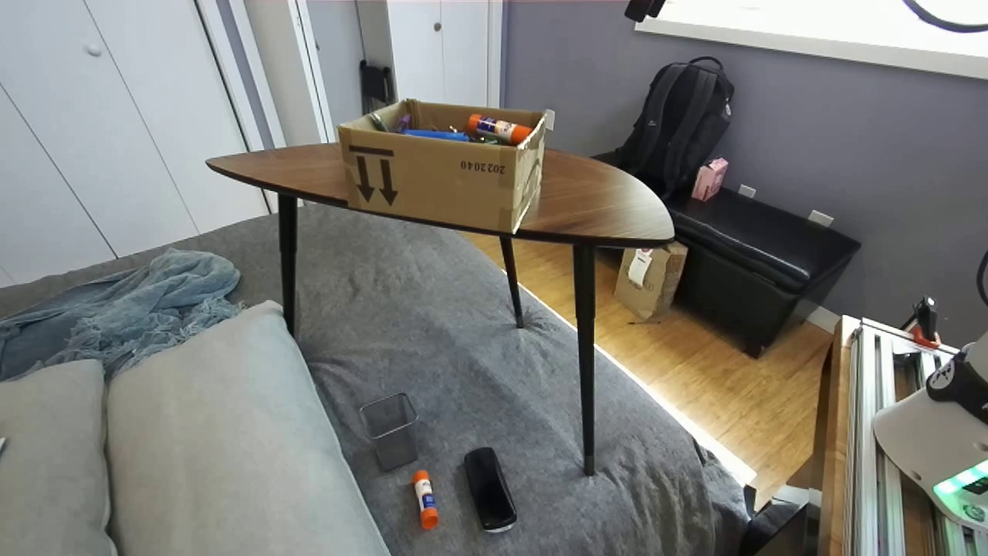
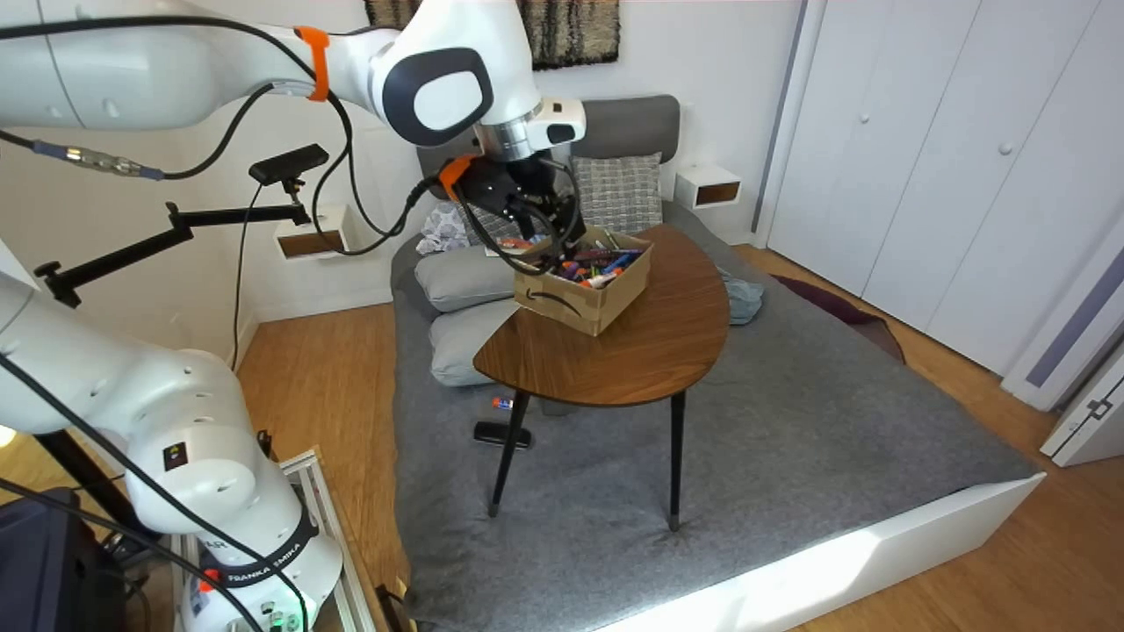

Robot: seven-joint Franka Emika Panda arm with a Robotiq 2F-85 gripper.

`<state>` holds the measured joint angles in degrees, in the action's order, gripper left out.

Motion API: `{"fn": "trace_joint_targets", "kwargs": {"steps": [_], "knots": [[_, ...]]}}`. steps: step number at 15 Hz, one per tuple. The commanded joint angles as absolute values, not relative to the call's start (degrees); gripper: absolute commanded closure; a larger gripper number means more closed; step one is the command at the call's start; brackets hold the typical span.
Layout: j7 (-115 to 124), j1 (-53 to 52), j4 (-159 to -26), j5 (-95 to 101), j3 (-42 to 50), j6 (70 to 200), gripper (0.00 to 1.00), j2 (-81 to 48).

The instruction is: Pick up the clear black pen from the cardboard box and put it on the table

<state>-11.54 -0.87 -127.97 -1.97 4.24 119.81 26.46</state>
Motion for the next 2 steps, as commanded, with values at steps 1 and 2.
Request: {"fn": "trace_joint_targets", "kwargs": {"steps": [1,2], "knots": [[-11.5,-0.8,-127.8,-2.0,4.2,119.7,0.0,26.4],[-11.5,-0.8,-127.8,-2.0,4.2,119.7,0.0,26.4]]}}
